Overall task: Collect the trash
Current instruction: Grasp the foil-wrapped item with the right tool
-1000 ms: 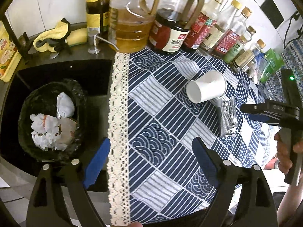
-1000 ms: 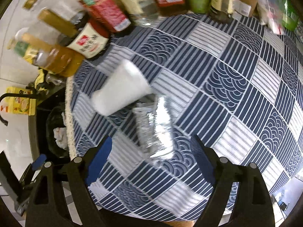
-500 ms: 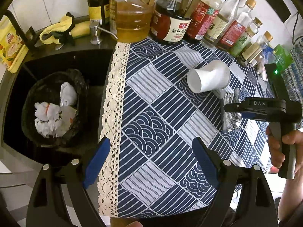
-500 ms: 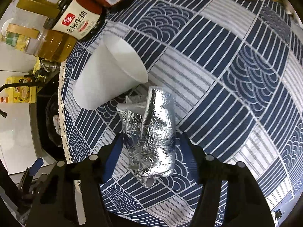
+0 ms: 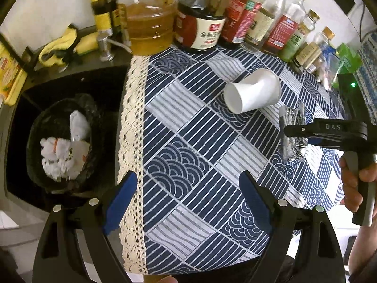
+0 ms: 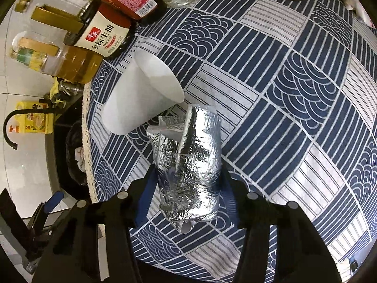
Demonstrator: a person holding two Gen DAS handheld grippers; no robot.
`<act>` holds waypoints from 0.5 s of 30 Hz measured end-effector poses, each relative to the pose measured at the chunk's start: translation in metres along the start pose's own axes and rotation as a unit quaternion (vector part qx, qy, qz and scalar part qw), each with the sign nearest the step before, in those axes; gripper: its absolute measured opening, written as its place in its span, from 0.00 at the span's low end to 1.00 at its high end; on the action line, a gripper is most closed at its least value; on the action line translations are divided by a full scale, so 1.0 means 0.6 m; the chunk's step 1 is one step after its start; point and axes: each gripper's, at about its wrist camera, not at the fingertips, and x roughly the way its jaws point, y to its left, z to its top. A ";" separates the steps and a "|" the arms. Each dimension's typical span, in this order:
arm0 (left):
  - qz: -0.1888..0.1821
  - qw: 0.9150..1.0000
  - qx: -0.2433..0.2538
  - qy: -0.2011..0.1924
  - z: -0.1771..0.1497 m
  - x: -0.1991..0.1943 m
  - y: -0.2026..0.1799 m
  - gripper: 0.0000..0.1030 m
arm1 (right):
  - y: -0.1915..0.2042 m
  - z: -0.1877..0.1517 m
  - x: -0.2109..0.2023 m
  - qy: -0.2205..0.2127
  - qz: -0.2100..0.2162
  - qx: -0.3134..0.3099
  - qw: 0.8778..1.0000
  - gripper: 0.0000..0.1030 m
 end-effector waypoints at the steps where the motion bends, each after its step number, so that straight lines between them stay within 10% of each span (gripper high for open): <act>1: 0.001 1.000 0.011 0.002 0.005 0.002 -0.007 0.83 | -0.001 -0.003 -0.002 -0.001 0.003 0.002 1.000 0.51; 15: 0.042 0.971 0.234 0.010 0.100 0.050 -0.145 0.83 | -0.081 -0.092 -0.038 -0.035 0.056 0.092 0.994 0.51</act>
